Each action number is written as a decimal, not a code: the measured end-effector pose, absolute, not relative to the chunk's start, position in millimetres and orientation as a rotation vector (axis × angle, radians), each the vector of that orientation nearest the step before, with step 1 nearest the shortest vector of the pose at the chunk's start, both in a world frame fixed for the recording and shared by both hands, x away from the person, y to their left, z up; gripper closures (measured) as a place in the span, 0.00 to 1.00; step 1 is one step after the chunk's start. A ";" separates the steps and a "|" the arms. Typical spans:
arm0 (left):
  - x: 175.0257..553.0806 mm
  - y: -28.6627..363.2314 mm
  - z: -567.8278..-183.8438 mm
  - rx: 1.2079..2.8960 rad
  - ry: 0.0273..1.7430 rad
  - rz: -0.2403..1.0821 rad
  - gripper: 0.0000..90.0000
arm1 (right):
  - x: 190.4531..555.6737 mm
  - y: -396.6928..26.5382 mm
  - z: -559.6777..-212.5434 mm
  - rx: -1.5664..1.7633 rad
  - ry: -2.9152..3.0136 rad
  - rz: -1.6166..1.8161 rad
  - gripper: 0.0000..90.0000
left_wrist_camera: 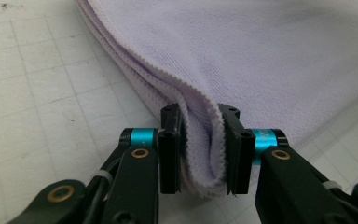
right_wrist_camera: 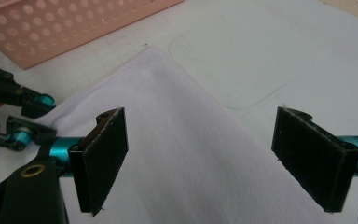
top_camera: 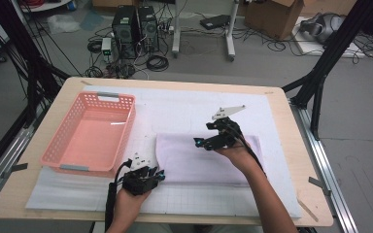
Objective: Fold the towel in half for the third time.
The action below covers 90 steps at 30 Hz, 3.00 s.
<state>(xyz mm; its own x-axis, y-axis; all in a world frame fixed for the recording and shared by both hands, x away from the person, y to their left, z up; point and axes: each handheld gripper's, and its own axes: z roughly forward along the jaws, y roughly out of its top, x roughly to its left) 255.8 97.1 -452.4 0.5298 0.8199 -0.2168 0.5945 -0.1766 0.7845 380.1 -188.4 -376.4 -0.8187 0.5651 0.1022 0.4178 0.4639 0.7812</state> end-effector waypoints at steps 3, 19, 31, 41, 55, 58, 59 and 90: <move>257.7 98.4 -452.8 1.863 1.173 0.275 0.86 | 391.1 -164.7 -379.2 0.819 2.575 1.271 0.19; 261.2 103.4 -454.4 1.821 1.205 0.204 0.88 | 426.3 -88.7 -419.7 0.742 2.732 1.163 0.36; 262.2 105.9 -453.5 1.824 1.213 0.186 0.90 | 429.2 -62.4 -430.6 0.576 2.826 1.022 0.62; 258.9 113.0 -437.5 1.782 1.203 0.182 0.91 | 420.8 -56.1 -413.9 0.437 2.824 1.050 0.89; 271.2 72.1 -408.1 1.752 1.074 0.104 0.90 | 414.0 -115.0 -374.7 0.463 2.709 1.234 0.89; 276.3 57.5 -402.2 1.762 1.051 0.080 0.90 | 412.4 -134.3 -369.5 0.477 2.679 1.253 0.89; 278.2 52.7 -400.5 1.768 1.043 0.075 0.90 | 411.8 -139.2 -368.7 0.491 2.673 1.260 0.89; 310.5 -92.4 -410.5 1.925 0.884 -0.020 0.90 | 400.9 -287.1 -387.6 0.744 2.539 1.229 0.89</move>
<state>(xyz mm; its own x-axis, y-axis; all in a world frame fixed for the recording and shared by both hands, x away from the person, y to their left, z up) 310.5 -92.4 -410.5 0.7352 0.5683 -0.3695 0.5847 -0.2559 0.7698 400.9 -287.1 -387.6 -0.8464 0.5322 0.0182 0.3445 0.5212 0.7809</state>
